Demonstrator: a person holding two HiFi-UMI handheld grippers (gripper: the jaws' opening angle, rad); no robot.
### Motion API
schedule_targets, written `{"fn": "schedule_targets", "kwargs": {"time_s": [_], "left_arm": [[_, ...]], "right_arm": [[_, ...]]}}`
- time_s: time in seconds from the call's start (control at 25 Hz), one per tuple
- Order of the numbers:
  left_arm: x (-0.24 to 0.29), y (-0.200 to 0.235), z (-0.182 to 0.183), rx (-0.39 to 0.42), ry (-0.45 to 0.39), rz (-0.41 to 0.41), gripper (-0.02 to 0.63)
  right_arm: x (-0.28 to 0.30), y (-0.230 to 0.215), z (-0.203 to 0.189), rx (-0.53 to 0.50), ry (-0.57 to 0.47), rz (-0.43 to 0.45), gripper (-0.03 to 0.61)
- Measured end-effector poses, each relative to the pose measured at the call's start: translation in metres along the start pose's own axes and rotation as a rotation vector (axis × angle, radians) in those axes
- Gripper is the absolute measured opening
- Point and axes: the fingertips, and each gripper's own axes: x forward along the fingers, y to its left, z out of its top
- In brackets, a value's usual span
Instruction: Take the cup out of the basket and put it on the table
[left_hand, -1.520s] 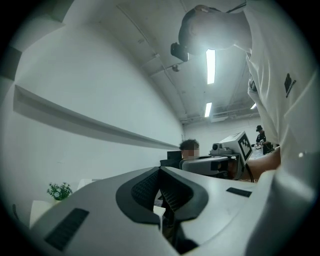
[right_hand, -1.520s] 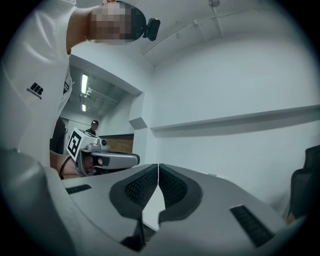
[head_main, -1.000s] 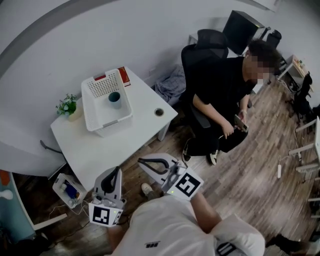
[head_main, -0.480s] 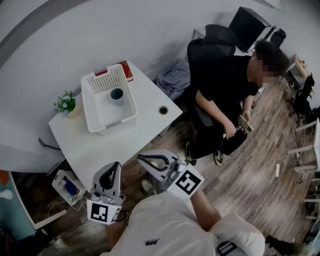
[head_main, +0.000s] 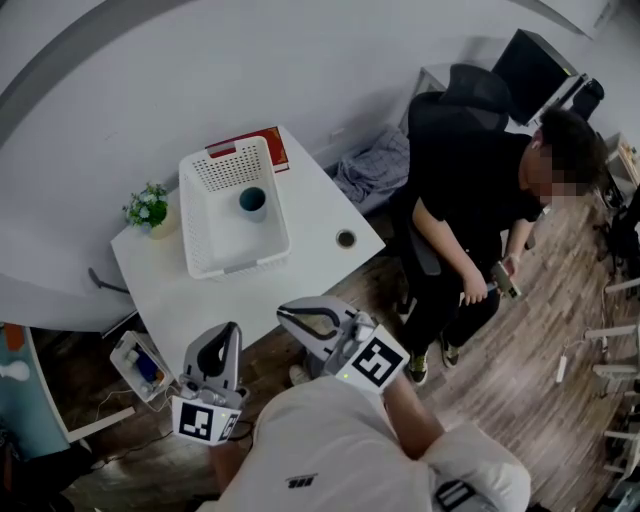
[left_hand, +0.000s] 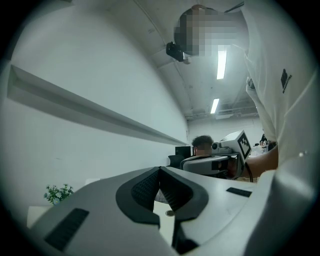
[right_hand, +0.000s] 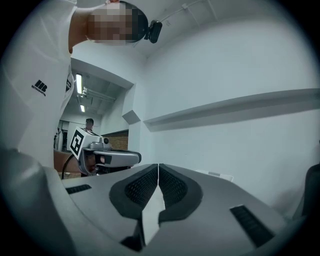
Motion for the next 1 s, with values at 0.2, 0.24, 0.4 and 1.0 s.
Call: {"fn": "schedule_targets", "kwargs": {"time_s": [0.2, 0.24, 0.4, 1.0], "left_arm": [[0.017, 0.005, 0.001, 0.004, 0.007, 0.023, 0.009], [0.02, 0.006, 0.001, 0.005, 0.01, 0.028, 0.009], [0.029, 0.011, 0.0, 0.006, 0.017, 0.047, 0.009], [0.056, 0.064, -0.009, -0.008, 0.002, 0.0, 0.009]], "right_arm": [[0.003, -0.018, 0.0, 0.005, -0.015, 0.037, 0.014], [0.004, -0.021, -0.001, 0.005, -0.017, 0.046, 0.014], [0.008, -0.031, -0.002, 0.003, -0.017, 0.07, 0.014], [0.058, -0.064, -0.009, 0.023, 0.015, 0.039, 0.014]]}}
